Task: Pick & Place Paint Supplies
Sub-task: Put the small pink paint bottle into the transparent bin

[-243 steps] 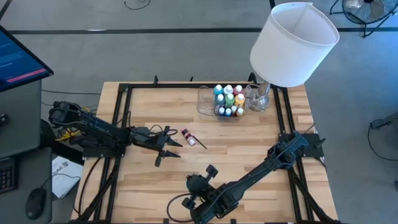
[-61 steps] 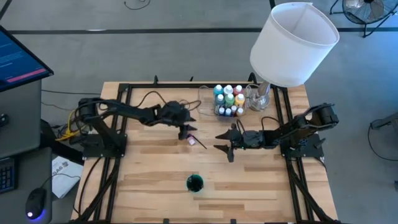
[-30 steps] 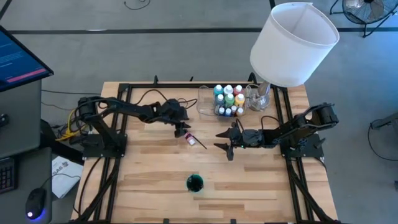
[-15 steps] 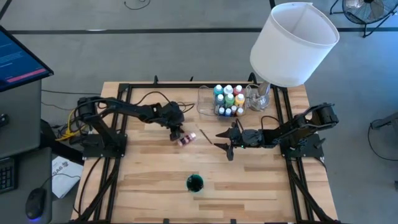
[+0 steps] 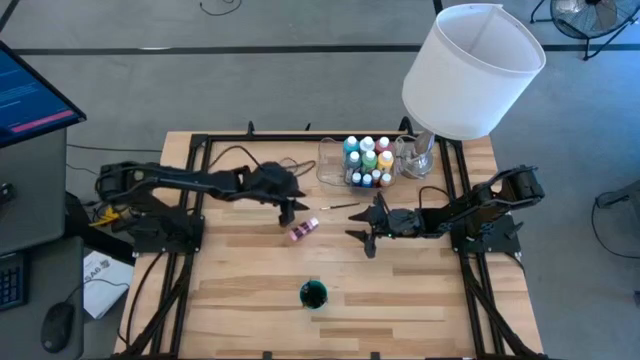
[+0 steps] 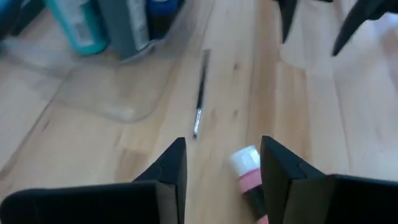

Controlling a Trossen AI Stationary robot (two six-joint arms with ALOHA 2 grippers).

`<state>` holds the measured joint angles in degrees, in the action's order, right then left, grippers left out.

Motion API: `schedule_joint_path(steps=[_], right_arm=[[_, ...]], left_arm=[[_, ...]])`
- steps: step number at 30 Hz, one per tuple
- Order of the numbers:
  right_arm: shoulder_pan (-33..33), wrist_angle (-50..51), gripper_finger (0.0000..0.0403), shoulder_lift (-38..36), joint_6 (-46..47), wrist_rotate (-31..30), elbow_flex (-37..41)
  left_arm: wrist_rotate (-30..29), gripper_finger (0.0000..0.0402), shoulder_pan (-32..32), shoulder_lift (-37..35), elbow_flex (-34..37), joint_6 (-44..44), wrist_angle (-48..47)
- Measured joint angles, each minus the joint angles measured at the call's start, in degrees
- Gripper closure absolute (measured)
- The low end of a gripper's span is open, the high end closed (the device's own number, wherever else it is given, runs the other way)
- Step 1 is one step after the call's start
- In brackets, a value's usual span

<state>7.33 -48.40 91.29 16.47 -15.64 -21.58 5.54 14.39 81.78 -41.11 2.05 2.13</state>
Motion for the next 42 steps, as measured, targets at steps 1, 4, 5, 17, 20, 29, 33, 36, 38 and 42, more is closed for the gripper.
schedule_joint_path(steps=[1,4,5,17,20,29,33,36,38,42], right_arm=[[-0.02,0.11,0.0187,0.0,0.1,-0.47,0.0],[0.02,0.43,0.0187,0.0,0.11,-1.45,0.0],[0.02,0.43,0.0187,0.0,0.11,-1.53,0.0],[0.02,1.5,0.0187,0.0,1.23,-1.55,0.0],[0.04,1.76,0.0187,0.0,1.62,-1.55,0.0],[0.04,1.93,0.0187,0.0,2.08,-1.55,0.0],[0.02,2.0,0.0187,0.0,2.08,-1.55,0.0],[0.02,2.09,0.0187,0.0,2.17,-1.55,0.0],[0.02,2.11,0.0187,0.0,2.2,-1.55,0.0],[0.02,2.84,0.0187,0.0,2.72,-1.55,0.02]], left_arm=[[-1.06,0.0304,-1.24,0.58,-0.58,0.5,0.43],[-6.74,0.0304,-5.79,3.86,-2.19,1.67,1.02],[-9.23,0.0304,-7.32,5.16,-2.59,1.76,0.93],[-7.41,0.0304,-6.04,11.9,-11.69,4.7,-13.69],[-6.0,0.0304,-2.21,11.89,-18.54,2.01,-24.65],[-1.08,0.0304,0.07,15.75,-31.87,-1.06,-46.08],[-0.96,0.0304,-2.56,21.69,-36.68,-3.03,-54.06],[-1.08,0.0304,-5.26,25.64,-39.81,-4.8,-54.71],[-2.24,0.0304,-6.84,27.56,-41.9,-6.01,-53.38],[-5.05,0.0304,-8.24,29.81,-45.01,-6.51,-52.85]])
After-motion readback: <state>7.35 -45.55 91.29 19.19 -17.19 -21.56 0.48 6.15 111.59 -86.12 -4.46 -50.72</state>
